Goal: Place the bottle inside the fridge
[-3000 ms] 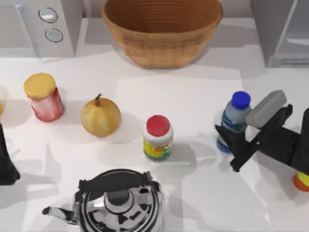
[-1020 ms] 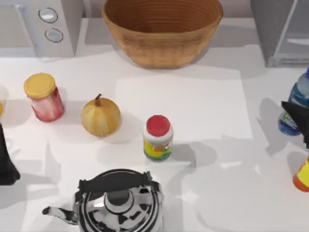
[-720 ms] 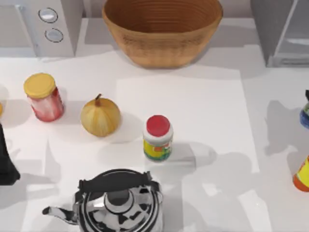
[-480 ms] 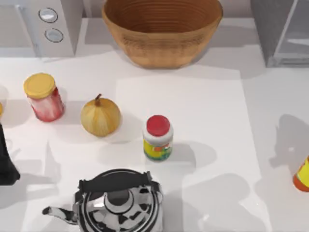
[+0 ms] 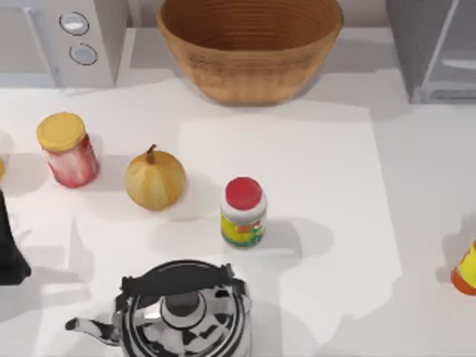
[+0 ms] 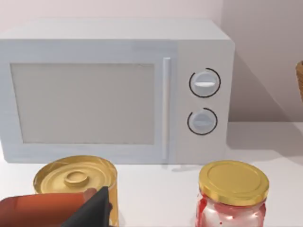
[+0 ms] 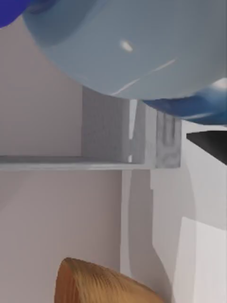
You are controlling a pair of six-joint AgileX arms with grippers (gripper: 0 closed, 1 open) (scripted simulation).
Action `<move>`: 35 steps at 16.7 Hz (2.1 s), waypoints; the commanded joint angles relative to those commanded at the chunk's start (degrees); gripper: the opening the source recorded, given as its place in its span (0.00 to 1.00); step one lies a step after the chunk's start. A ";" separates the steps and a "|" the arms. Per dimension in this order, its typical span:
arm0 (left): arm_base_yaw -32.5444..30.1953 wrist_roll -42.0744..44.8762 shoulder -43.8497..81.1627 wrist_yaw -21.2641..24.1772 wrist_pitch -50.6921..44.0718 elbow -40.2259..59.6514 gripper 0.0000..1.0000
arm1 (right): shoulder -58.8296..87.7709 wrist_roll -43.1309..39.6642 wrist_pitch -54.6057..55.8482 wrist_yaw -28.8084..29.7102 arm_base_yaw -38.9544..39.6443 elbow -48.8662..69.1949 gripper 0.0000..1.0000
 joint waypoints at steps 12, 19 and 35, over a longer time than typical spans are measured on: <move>0.00 0.00 0.00 0.00 0.00 0.00 1.00 | 7.67 0.46 4.23 0.87 -1.75 1.61 0.01; 0.00 0.00 0.00 0.00 0.00 0.00 1.00 | 43.60 0.92 22.71 0.42 -5.97 15.46 0.01; 0.00 0.00 0.00 0.00 0.00 0.00 1.00 | 118.70 1.39 64.03 -13.34 -15.57 54.51 0.01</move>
